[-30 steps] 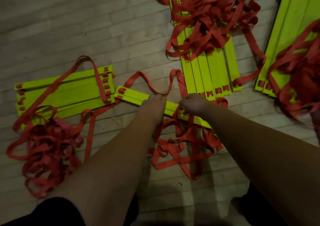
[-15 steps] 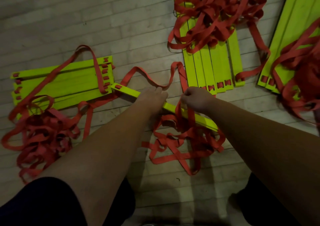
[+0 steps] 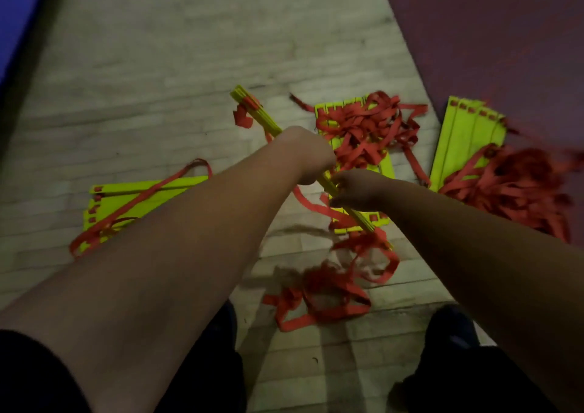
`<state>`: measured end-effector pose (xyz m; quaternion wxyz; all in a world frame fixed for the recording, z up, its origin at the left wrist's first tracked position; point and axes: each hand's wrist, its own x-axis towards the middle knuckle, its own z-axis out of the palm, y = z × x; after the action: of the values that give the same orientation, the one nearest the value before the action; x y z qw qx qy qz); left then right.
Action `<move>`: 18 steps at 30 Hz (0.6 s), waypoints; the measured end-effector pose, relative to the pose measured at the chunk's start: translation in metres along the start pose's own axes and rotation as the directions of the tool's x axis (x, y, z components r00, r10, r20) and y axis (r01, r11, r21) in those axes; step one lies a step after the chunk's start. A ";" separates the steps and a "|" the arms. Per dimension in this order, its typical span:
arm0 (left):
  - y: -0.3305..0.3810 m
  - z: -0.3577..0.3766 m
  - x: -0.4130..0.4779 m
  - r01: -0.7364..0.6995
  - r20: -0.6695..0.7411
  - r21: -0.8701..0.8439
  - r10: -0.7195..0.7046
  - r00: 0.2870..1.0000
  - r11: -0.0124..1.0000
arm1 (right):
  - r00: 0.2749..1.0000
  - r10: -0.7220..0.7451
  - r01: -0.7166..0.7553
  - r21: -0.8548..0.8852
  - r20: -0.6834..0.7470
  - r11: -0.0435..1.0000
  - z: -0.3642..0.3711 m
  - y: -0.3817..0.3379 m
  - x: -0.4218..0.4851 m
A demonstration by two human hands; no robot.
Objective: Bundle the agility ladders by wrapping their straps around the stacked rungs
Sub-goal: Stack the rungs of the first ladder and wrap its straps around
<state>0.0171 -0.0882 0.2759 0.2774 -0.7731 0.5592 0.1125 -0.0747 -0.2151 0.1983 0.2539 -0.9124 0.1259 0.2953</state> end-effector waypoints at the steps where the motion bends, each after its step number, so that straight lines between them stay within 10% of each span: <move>1: -0.006 -0.019 -0.013 0.014 -0.034 0.037 -0.013 0.999 0.999 | 0.998 -0.014 0.015 0.006 -0.060 1.000 -0.011 -0.007 -0.012; 6: -0.028 -0.081 -0.073 0.014 -0.405 0.141 0.045 0.913 0.990 | 0.940 -0.042 0.077 0.089 -0.337 0.993 -0.054 -0.048 -0.075; 13: -0.018 -0.104 -0.152 -0.076 -0.870 -0.245 -0.184 0.458 0.967 | 0.875 0.051 0.168 0.399 -0.482 0.902 -0.086 -0.082 -0.149; 15: -0.003 -0.096 -0.165 -0.121 -0.819 -0.480 -0.394 0.417 0.869 | 0.853 0.092 0.226 0.523 -0.514 0.822 -0.084 -0.082 -0.162; 18: 0.026 -0.085 -0.170 -0.065 -0.328 -0.925 -0.703 0.630 0.373 | 0.857 0.135 0.291 0.684 -0.497 0.669 -0.077 -0.078 -0.171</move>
<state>-0.0776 -0.0051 0.4205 -0.3778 -0.8781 0.2926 0.0248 -0.1447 -0.1774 0.3854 0.5711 -0.7788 0.2558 -0.0446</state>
